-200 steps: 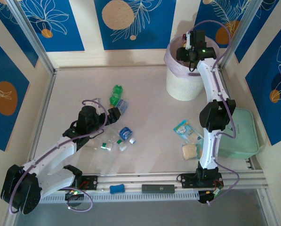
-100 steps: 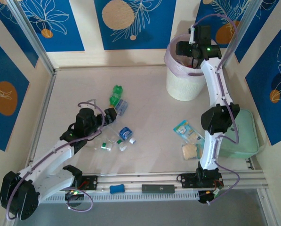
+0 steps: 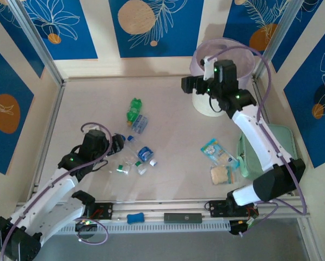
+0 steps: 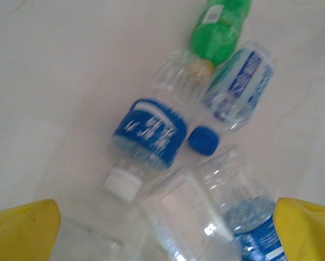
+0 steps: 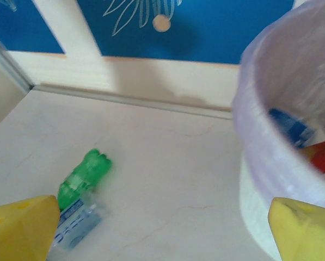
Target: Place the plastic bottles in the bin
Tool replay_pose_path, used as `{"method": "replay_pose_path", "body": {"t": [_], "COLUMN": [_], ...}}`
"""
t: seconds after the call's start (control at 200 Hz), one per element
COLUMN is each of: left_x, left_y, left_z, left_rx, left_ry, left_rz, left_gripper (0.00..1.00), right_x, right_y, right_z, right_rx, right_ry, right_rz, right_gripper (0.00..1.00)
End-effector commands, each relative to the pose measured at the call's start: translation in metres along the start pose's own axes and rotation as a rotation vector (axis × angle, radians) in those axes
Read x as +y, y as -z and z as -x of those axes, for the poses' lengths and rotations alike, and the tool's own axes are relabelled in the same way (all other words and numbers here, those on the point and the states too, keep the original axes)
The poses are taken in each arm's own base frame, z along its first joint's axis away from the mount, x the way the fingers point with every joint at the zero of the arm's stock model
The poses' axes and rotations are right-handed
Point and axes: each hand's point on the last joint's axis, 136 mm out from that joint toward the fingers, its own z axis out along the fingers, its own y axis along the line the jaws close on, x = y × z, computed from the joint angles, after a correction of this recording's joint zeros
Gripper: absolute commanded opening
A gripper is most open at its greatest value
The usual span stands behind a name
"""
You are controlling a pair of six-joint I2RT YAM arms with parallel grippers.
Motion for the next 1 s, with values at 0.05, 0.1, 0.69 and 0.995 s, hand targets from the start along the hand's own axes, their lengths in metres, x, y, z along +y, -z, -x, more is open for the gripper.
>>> {"method": "replay_pose_path", "body": {"t": [0.05,0.1,0.69,0.995], "left_x": [0.043,0.051,0.089,0.084], "left_y": [0.013,0.015,-0.015,-0.040], "left_z": [-0.033,-0.041,-0.076,-0.079], "left_rx": [0.100,0.119,0.046,0.041], "left_ry": [0.088,0.123,0.638,0.724], "left_rz": [0.169,0.203,0.339,0.347], "left_gripper": [1.00,1.00,1.00,1.00], "right_x": [0.043,0.053,0.079,0.075], "right_y": [0.005,0.004,-0.011,-0.010], "right_z": [-0.019,-0.030,-0.081,-0.087], "right_rx": [-0.058,-0.048,0.042,0.053], "right_ry": [-0.030,-0.035,-0.030,-0.030], "right_rz": [0.141,0.167,0.186,0.167], "right_gripper": [0.99,0.99,0.99,0.99]}}
